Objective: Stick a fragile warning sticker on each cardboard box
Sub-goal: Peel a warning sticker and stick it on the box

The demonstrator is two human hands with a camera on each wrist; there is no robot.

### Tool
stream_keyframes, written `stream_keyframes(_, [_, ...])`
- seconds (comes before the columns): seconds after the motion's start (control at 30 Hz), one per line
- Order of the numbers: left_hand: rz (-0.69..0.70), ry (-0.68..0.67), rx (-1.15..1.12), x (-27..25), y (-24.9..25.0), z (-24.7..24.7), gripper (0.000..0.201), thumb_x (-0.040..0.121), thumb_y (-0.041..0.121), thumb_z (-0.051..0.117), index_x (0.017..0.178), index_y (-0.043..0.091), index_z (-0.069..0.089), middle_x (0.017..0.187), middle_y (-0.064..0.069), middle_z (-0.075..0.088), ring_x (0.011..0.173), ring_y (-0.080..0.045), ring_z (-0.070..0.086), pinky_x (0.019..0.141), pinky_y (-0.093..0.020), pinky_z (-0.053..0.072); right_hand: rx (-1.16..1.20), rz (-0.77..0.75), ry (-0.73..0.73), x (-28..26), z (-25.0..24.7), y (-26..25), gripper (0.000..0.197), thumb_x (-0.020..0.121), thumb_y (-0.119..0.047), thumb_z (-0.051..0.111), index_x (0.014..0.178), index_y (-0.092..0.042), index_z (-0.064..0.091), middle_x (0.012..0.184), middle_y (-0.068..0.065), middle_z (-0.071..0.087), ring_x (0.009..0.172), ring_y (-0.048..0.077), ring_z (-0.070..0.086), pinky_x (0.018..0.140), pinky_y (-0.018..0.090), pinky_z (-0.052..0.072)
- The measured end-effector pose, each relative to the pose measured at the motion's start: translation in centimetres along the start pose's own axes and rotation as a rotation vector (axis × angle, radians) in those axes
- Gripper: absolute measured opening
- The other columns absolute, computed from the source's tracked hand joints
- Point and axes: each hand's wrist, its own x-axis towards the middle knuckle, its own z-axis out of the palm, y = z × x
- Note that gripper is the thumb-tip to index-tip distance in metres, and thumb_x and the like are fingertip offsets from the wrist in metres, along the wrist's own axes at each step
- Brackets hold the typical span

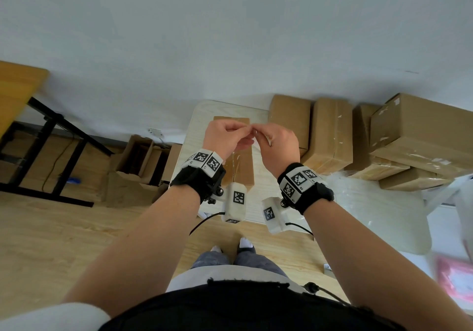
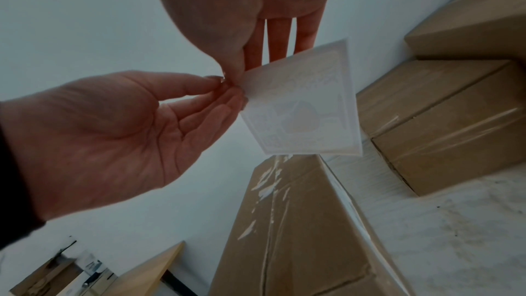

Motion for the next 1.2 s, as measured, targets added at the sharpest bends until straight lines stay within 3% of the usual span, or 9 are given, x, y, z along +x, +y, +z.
stream_keyframes(0.27, [-0.006,-0.004,0.013,-0.1,-0.1,0.0,0.013,0.088,0.004,0.069,0.098,-0.004,0.073,0.085,-0.016,0.075,0.069,-0.020,0.074,0.063,-0.025,0.059,0.003,-0.014,0.010,-0.2,0.0,0.1,0.018,0.095,-0.021,0.058,0.100,-0.020,0.075,0.084,0.000,0.074,0.075,0.023,0.067,0.066,0.040,0.054])
stream_keyframes(0.47, [0.008,0.000,0.019,-0.1,-0.3,0.1,0.009,0.088,0.003,0.069,0.094,-0.002,0.073,0.083,-0.016,0.075,0.072,-0.023,0.074,0.070,-0.031,0.062,0.033,0.017,-0.026,-0.4,-0.3,-0.1,0.019,0.095,-0.022,0.058,0.103,-0.021,0.075,0.087,-0.003,0.074,0.078,0.017,0.067,0.070,0.039,0.055])
stream_keyframes(0.67, [0.058,-0.025,0.143,-0.1,-0.5,0.4,0.010,0.089,0.003,0.068,0.097,-0.002,0.072,0.083,-0.014,0.075,0.077,-0.025,0.075,0.073,-0.037,0.062,0.218,0.252,-0.083,0.0,-1.0,-0.4,0.019,0.094,-0.029,0.060,0.095,-0.018,0.076,0.083,-0.008,0.073,0.078,0.006,0.067,0.074,0.032,0.056])
stream_keyframes(0.8, [0.094,-0.080,0.202,-0.3,-0.4,0.8,0.006,0.090,0.002,0.067,0.094,0.000,0.070,0.085,-0.014,0.074,0.075,-0.023,0.074,0.070,-0.034,0.062,0.219,0.317,-0.077,0.1,-1.3,0.1,0.019,0.094,-0.026,0.060,0.087,-0.016,0.074,0.074,-0.005,0.070,0.067,0.011,0.061,0.064,0.031,0.051])
stream_keyframes(0.93, [0.072,-0.082,0.227,-0.5,-0.5,1.6,0.004,0.090,0.003,0.066,0.091,0.003,0.070,0.088,-0.015,0.074,0.077,-0.025,0.074,0.068,-0.033,0.062,0.171,0.341,-0.054,-0.2,-1.4,0.5,0.022,0.096,-0.023,0.057,0.079,-0.014,0.066,0.062,-0.011,0.057,0.055,0.002,0.046,0.054,0.019,0.036])
stream_keyframes(1.03, [0.030,-0.076,0.217,-0.4,-0.5,2.1,0.004,0.091,0.003,0.063,0.092,0.002,0.067,0.087,-0.014,0.073,0.078,-0.027,0.074,0.068,-0.034,0.062,0.205,0.443,0.022,-0.2,-1.5,1.5,0.024,0.097,-0.022,0.054,0.080,-0.008,0.064,0.062,-0.004,0.055,0.056,0.013,0.047,0.058,0.029,0.042])
stream_keyframes(1.13, [-0.037,-0.076,0.202,0.0,-0.7,2.3,0.005,0.094,0.002,0.057,0.091,0.003,0.062,0.085,-0.014,0.067,0.079,-0.032,0.073,0.071,-0.041,0.062,0.269,0.593,0.112,-0.2,-1.6,3.0,0.023,0.098,-0.024,0.051,0.081,-0.014,0.062,0.070,0.002,0.065,0.068,0.026,0.064,0.069,0.044,0.056])
stream_keyframes(1.2, [-0.079,-0.076,0.197,0.2,-0.9,2.5,0.007,0.095,0.002,0.054,0.091,0.005,0.058,0.085,-0.015,0.063,0.081,-0.035,0.072,0.075,-0.046,0.061,0.295,0.684,0.156,-0.3,-2.1,3.8,0.022,0.099,-0.027,0.049,0.087,-0.015,0.063,0.080,0.004,0.069,0.077,0.025,0.068,0.074,0.048,0.058])
